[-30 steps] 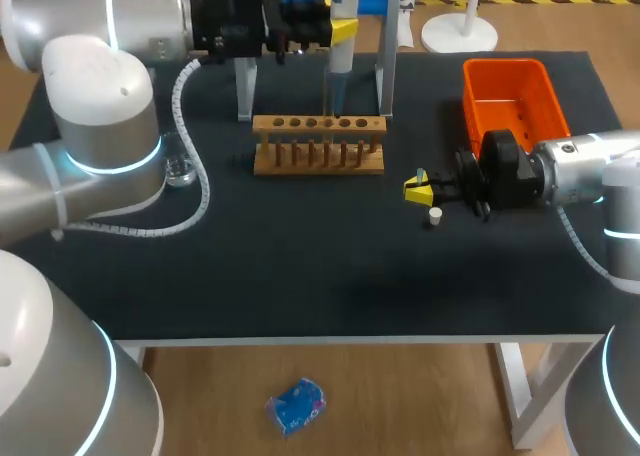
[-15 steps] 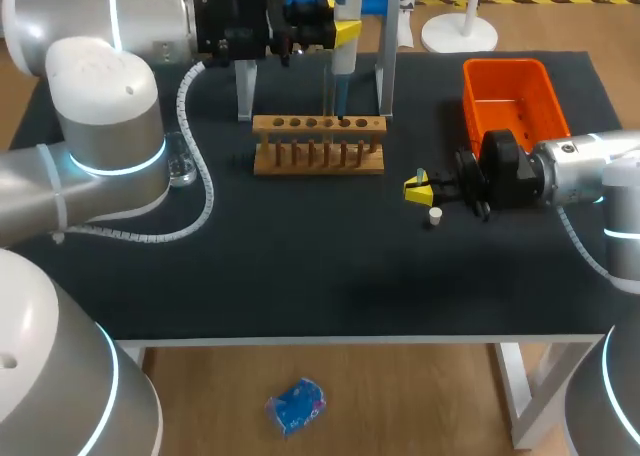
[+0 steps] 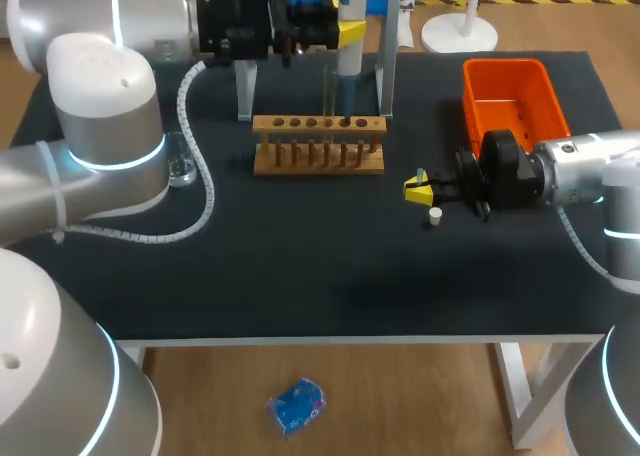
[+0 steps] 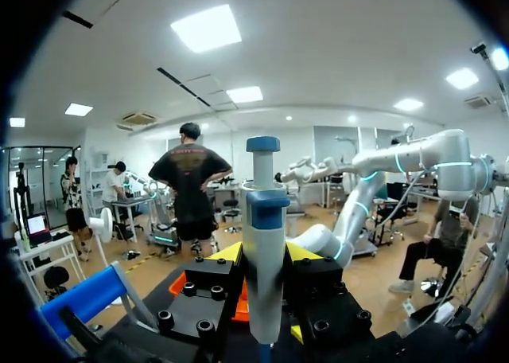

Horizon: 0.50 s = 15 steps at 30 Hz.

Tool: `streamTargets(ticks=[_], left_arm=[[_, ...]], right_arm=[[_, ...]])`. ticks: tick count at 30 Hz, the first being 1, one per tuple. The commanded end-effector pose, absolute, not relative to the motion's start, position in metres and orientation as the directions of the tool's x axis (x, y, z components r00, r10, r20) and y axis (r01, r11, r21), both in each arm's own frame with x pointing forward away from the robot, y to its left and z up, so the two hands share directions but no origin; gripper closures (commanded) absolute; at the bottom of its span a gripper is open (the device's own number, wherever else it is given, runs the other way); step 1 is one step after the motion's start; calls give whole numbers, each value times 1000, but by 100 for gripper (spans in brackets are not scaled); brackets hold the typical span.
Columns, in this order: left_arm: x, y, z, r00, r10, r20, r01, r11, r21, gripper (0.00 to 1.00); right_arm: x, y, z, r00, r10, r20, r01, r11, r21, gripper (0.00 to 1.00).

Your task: Invert the test tube, pick up the pipette, mount the tip to pipette, aspirate from beaker and dispense into the tube, eject the tip, return the pipette, and cap with the stopper.

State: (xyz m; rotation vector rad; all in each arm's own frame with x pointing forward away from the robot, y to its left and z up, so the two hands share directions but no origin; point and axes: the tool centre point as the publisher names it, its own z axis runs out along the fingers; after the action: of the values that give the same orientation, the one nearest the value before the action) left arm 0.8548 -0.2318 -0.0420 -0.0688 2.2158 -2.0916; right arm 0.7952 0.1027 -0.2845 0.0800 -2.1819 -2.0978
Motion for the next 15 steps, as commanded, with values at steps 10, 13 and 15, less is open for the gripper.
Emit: streamTargets(ticks=[10,13,15], left_arm=[[836,-238,-35,-999,-21,-45,43,85,-995,100],[832,-239,-35,-999,-21,-48,46,83,-995,100],[831,-240,-36,-999,-13,-48,47,76,-996,100]], right_arm=[[795,102,-284,-992,-117,45,40,44,998,100],[795,102,-284,-992,-117,45,40,44,998,100],[795,102,-284,-992,-117,45,40,44,998,100]])
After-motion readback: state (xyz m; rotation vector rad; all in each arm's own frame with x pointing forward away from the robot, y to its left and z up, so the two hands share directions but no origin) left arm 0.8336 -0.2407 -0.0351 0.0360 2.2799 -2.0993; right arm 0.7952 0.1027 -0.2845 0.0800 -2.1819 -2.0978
